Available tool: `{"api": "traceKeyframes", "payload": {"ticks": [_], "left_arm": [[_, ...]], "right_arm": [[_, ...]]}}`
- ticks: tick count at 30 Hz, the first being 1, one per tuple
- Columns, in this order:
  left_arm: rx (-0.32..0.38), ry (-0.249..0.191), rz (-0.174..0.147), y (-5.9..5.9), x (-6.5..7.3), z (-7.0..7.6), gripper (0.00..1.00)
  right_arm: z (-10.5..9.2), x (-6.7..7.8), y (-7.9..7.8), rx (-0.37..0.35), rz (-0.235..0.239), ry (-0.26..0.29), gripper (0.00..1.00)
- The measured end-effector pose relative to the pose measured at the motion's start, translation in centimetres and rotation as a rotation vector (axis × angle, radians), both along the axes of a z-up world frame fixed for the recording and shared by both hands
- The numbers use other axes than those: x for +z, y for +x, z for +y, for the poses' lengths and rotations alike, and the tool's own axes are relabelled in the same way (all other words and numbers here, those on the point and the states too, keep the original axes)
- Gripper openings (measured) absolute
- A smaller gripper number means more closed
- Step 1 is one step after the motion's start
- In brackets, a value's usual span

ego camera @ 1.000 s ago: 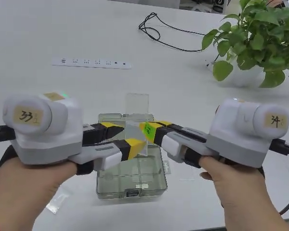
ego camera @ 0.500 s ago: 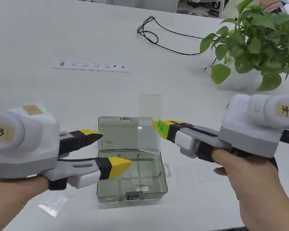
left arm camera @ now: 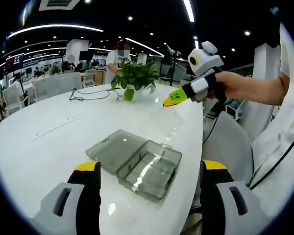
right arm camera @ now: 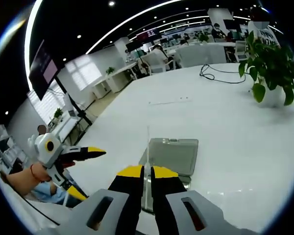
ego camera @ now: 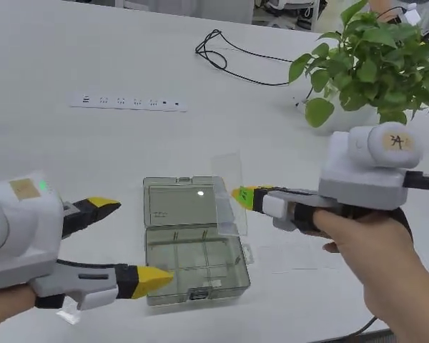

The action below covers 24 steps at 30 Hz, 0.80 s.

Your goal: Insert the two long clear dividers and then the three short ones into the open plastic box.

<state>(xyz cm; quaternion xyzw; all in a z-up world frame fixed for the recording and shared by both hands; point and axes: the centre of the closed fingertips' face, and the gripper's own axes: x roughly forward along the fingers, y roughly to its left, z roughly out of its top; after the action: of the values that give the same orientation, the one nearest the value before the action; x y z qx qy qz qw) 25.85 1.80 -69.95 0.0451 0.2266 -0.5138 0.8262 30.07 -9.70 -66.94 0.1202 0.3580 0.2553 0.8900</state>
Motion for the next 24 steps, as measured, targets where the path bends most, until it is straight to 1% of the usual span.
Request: {"api": "traceKeyframes", "payload": {"ticks": [2,3,5,6,8,9,10,13,14,17,19,21,24], "left_arm": [[-0.007,0.007,-0.004,0.0,-0.3,0.2,0.87],[-0.014,0.010,-0.006,0.0,-0.5,0.3,0.89],[-0.019,0.015,-0.010,0.0,-0.8,0.4,0.91],[-0.027,0.020,-0.010,0.0,-1.1,0.4,0.93],[-0.043,0.027,-0.019,-0.1,-1.4,0.4,0.95],[-0.051,0.029,-0.023,-0.1,-1.5,0.4,0.97],[-0.058,0.032,-0.023,-0.2,-1.7,0.4,0.97],[-0.079,0.041,-0.021,-0.3,-2.2,0.5,0.99],[-0.086,0.043,-0.021,-0.4,-2.3,0.6,1.00],[-0.099,0.046,-0.017,-0.5,-2.7,0.7,1.00],[-0.101,0.047,-0.014,-0.6,-2.9,0.8,1.00],[-0.100,0.044,-0.005,-0.6,-3.1,0.9,1.00],[-0.097,0.036,-0.003,-0.7,-3.2,1.0,1.00]], "right_arm": [[0.0,-0.4,0.0,-0.007,0.025,-0.015,0.06],[-0.1,-0.9,-0.1,-0.017,0.052,-0.031,0.06],[-0.1,-1.2,-0.2,-0.021,0.071,-0.038,0.06],[0.0,-1.6,-0.5,-0.025,0.099,-0.040,0.06],[0.1,-2.2,-0.7,-0.035,0.138,-0.047,0.06],[0.1,-2.4,-0.7,-0.039,0.145,-0.049,0.06],[-0.2,-3.0,-0.8,-0.048,0.168,-0.048,0.06],[-0.1,-3.8,-1.1,-0.058,0.212,-0.056,0.06],[0.0,-4.1,-1.3,-0.062,0.234,-0.054,0.06],[-0.1,-5.0,-1.6,-0.074,0.269,-0.076,0.06],[-0.2,-5.6,-1.8,-0.082,0.298,-0.081,0.06],[-0.2,-6.1,-2.0,-0.093,0.323,-0.079,0.06],[-0.3,-6.7,-2.0,-0.104,0.339,-0.089,0.06]]}}
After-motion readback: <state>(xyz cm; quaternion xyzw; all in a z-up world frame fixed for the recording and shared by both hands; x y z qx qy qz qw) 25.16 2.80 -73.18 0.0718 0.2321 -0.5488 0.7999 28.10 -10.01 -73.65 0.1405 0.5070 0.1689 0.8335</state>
